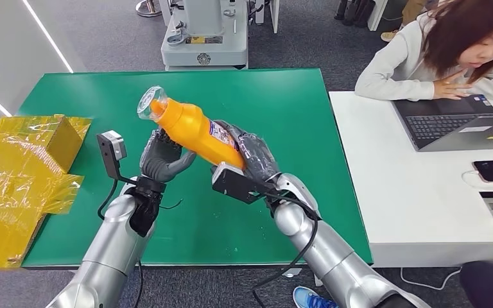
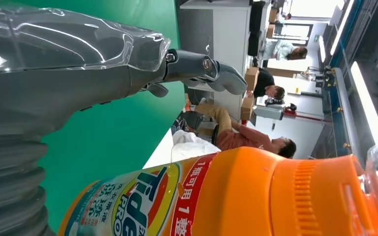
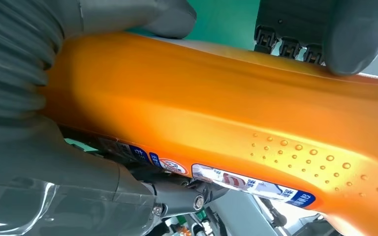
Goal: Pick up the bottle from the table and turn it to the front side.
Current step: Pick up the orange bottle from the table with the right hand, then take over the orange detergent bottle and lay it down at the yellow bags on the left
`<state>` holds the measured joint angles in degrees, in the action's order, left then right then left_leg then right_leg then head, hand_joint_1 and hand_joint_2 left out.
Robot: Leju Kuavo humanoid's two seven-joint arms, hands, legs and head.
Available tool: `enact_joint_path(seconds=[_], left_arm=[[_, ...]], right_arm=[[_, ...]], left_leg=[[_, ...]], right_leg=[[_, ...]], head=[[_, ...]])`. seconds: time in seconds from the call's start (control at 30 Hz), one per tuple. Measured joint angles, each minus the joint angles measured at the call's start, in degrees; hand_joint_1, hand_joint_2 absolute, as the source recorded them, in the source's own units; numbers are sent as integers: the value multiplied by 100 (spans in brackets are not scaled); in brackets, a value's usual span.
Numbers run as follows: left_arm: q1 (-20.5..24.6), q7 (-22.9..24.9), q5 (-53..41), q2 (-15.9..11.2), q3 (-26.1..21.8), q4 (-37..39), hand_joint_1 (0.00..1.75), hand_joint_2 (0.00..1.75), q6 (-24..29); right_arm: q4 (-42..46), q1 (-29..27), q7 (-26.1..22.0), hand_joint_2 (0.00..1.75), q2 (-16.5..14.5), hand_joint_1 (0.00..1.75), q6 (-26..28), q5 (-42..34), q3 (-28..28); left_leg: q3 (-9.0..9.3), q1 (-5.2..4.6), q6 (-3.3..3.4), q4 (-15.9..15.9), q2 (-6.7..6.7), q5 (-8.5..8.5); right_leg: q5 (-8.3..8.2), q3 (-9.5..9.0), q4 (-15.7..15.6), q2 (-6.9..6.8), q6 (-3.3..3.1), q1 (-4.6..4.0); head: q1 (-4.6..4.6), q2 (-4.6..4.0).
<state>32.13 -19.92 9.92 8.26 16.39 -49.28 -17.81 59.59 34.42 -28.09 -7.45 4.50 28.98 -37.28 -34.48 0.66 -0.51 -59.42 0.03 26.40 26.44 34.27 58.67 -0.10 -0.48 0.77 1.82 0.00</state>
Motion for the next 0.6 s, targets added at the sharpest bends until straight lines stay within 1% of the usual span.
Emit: enact_joint_path(seconds=[0.23,0.4,0.6], left_arm=[[154,-11,1,-2,-2,241,0,175,-27],[202,37,38,-13,-1,310,0,175,-104],[402,38,80,49,1,417,0,175,-208]], right_arm=[[-198,138,72,175,0,175,-39,-161,-73],[-675,298,8,175,-3,175,-87,-408,-64],[-1223,363,-53,175,-22,175,-43,-387,-69]], left_leg=[[0,0,0,0,0,0],[1,0,0,-1,0,0],[-1,0,0,-2,-1,0]], right_leg=[[-1,0,0,0,1,0],[-1,0,0,0,1,0],[-2,0,0,-1,2,0]], head=[[-1,0],[1,0],[0,0]])
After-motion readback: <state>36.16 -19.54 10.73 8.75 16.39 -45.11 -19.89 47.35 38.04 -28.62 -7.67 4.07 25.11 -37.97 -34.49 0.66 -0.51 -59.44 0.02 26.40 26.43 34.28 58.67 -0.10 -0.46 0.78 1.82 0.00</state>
